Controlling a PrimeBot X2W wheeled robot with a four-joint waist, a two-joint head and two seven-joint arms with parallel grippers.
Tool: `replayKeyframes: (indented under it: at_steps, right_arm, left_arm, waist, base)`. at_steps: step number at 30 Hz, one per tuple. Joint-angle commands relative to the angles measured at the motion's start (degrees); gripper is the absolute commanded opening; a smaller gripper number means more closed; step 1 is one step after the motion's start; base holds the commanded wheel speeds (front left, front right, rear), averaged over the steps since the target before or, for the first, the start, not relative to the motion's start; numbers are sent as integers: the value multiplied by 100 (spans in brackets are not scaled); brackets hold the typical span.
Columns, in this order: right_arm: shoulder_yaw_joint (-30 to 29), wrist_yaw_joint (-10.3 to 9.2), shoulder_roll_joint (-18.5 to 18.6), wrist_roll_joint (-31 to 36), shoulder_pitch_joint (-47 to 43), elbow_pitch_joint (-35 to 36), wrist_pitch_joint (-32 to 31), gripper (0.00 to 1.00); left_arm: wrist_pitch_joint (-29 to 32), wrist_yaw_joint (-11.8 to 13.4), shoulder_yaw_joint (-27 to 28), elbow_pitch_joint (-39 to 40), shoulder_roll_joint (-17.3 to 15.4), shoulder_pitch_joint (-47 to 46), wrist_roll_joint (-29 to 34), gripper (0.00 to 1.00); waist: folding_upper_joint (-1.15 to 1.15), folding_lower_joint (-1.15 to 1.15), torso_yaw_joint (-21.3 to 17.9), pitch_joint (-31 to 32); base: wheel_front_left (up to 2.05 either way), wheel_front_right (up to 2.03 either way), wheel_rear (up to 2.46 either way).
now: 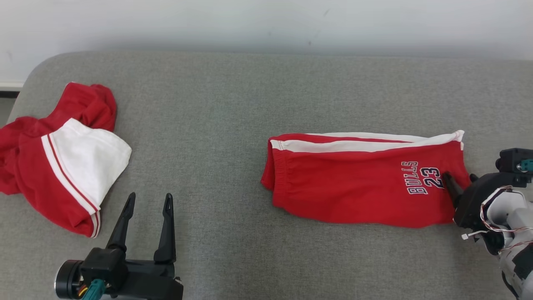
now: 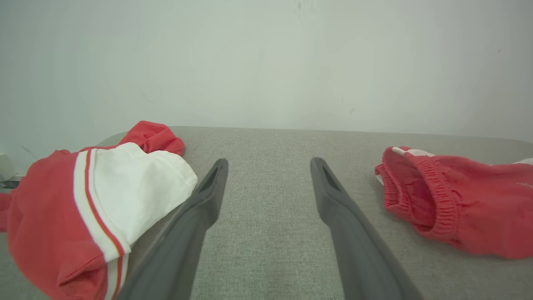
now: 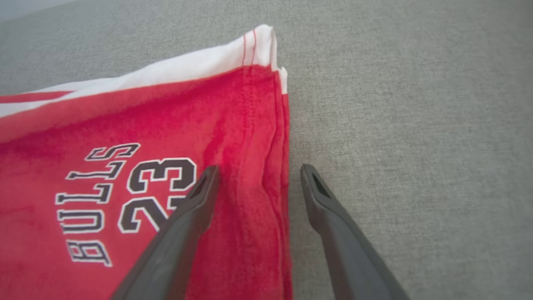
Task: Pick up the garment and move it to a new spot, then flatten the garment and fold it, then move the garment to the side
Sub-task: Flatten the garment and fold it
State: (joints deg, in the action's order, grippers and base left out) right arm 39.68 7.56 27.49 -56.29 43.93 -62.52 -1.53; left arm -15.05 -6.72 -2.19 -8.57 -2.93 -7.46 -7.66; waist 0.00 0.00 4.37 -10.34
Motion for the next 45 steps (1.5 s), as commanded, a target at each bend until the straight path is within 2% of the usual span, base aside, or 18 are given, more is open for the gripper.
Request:
replayKeyframes:
  at_steps: [1,4,5,6,7,13,23,35,45]
  right_arm:
    - [4,-15,-63,-23,43,-40,5,100]
    - [47,-16,-127,-76,16,-177,-147,100]
    - [50,-16,-153,-98,6,-216,-172,74]
    - [54,-16,-168,-111,0,-251,-189,22]
    - [53,-16,-170,-125,8,-300,-207,0]
    - [49,-16,96,-115,129,-606,-76,0]
    - [62,-16,528,-175,104,-530,143,0]
    - [347,-16,226,-282,-132,789,408,0]
    - [586,-15,-406,-315,-30,1490,212,0]
  left_arm:
    - [-19,13,3,7,5,-57,-67,100]
    - [-19,6,25,-5,6,-70,-66,100]
    - [-19,5,31,-12,6,-72,-64,100]
    - [-19,5,41,-20,6,-71,-61,100]
    - [-19,6,49,-26,6,-71,-58,100]
    - [-19,11,41,-72,6,-55,-67,100]
    - [-19,46,110,-80,6,202,-81,100]
    - [-19,26,335,-56,7,470,-4,100]
    - [-19,3,175,-83,5,336,-63,100]
  waist:
    - [0,0,75,-75]
    - [0,0,81,-88]
    - [0,0,81,-85]
    - [0,0,79,-77]
    - [0,0,75,-69]
    - [0,0,41,68]
    - [0,0,-116,364]
    - [0,0,-445,719]
    - [0,0,-303,662]
  base:
    - [0,0,0]
    - [0,0,0]
    - [0,0,0]
    - [0,0,0]
    - [0,0,0]
    - [0,0,0]
    - [0,0,0]
    - [0,0,0]
    - [0,0,0]
